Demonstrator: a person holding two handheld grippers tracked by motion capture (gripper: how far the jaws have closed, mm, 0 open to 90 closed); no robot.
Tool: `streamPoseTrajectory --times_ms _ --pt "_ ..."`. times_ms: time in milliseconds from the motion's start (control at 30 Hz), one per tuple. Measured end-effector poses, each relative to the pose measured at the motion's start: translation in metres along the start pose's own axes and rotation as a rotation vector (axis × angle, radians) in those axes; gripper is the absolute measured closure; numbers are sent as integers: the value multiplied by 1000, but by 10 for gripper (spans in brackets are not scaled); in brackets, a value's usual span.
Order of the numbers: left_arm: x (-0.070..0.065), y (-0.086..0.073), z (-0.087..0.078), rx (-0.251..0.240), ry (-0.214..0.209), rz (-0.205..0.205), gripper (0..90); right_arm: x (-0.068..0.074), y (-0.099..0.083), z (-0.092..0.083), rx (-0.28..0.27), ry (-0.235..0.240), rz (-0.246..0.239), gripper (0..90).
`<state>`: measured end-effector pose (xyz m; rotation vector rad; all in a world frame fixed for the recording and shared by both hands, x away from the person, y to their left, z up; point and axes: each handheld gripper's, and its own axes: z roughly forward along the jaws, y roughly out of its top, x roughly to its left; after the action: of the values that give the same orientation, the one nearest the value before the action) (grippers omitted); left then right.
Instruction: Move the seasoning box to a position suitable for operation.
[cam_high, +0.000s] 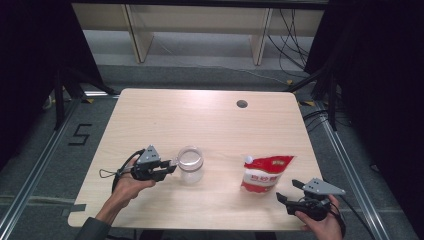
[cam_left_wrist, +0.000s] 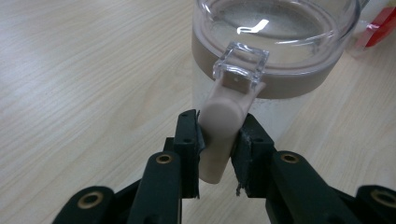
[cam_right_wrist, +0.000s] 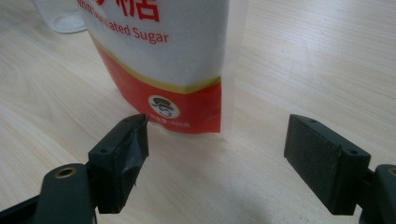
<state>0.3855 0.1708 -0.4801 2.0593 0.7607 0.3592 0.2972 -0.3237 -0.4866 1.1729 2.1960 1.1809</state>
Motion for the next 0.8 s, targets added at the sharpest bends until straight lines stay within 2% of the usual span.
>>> streamPoseTrajectory --times_ms 67,100,133,167,200,233,333,367,400,433,633,700,800 --pt "-2 1 2 3 -4 3 724 0 0 0 -1 1 4 226" --pt "-3 2 1 22 0 2 724 0 0 -1 5 4 3 226" --pt "-3 2 3 11 -9 9 724 1 0 0 -1 1 4 226" --pt "-5 3 4 2 -10 -11 724 1 0 0 -1 2 5 226" --pt "-5 3 4 2 -10 -11 724 1 0 0 -1 2 5 226" --pt "-5 3 4 3 -9 4 724 1 0 0 1 1 10 226" --pt "-6 3 5 0 -7 4 725 1 0 0 -1 2 3 226" --pt "-6 3 6 -5 -14 -1 725 -1 0 0 -3 -1 -18 227" --pt "-6 3 6 -5 -14 -1 725 -1 0 0 -3 -1 -18 227" --pt "-7 3 6 -8 -11 3 725 1 0 0 4 -1 2 226" --pt "-9 4 6 3 -22 32 726 0 0 0 -1 -3 -13 227" --pt "-10 4 7 -3 -17 20 727 0 0 0 -2 -3 -13 227" --pt "-11 4 7 6 -21 26 727 0 0 0 -2 -2 -13 227"
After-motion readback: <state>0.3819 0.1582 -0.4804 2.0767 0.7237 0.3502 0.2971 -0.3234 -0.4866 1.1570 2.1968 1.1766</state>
